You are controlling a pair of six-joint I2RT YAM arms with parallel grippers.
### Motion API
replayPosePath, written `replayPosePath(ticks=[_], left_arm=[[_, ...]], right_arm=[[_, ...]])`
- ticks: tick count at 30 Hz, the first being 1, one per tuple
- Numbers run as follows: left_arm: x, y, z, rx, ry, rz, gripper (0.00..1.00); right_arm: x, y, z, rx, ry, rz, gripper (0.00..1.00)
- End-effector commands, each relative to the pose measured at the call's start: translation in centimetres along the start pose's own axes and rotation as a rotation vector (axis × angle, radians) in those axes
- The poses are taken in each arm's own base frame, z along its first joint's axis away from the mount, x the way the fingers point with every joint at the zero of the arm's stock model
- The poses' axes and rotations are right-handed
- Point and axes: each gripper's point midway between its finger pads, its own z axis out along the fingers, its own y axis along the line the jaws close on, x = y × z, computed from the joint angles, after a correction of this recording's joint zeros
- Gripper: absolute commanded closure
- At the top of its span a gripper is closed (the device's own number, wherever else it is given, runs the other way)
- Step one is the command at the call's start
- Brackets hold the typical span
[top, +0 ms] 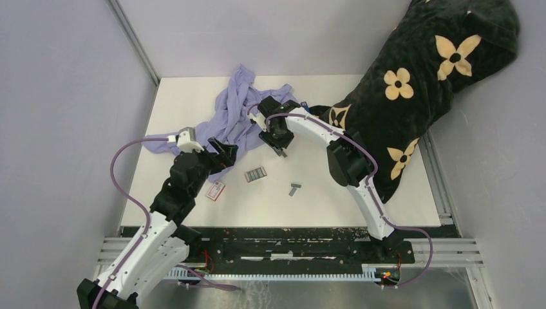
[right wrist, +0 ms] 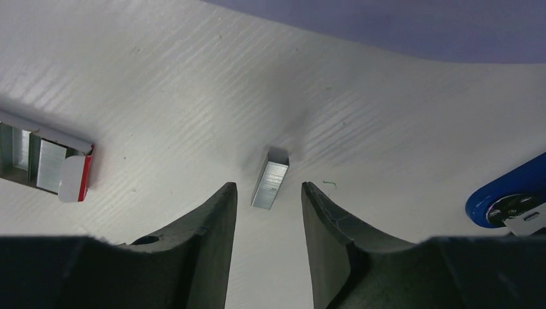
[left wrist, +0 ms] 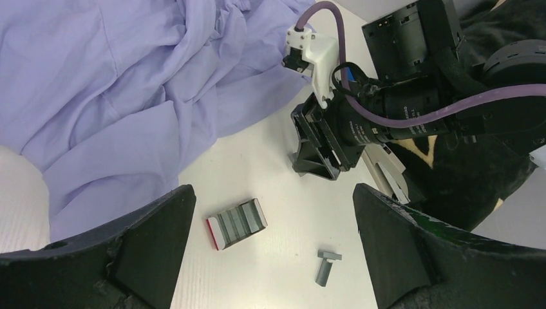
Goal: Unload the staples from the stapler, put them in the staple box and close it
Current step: Pick up the staple from the center of the board.
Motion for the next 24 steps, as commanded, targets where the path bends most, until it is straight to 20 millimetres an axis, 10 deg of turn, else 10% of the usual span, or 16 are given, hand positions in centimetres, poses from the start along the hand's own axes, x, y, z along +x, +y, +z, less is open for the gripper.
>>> replayPosePath(ticks=[1,24], left_arm=[[-0.4,0.1,0.2,-0.005,-0.017,0.018,0.01],[-0.5,0.1,0.3,-0.005,-0.024,0.019,0.01]], right_arm=[[-1.8,-1.1,-0.4,0.053,-0.042,0.020,0.54],[-0.4,-0.4,1.3,0.019,0.010,0.004,0.77]])
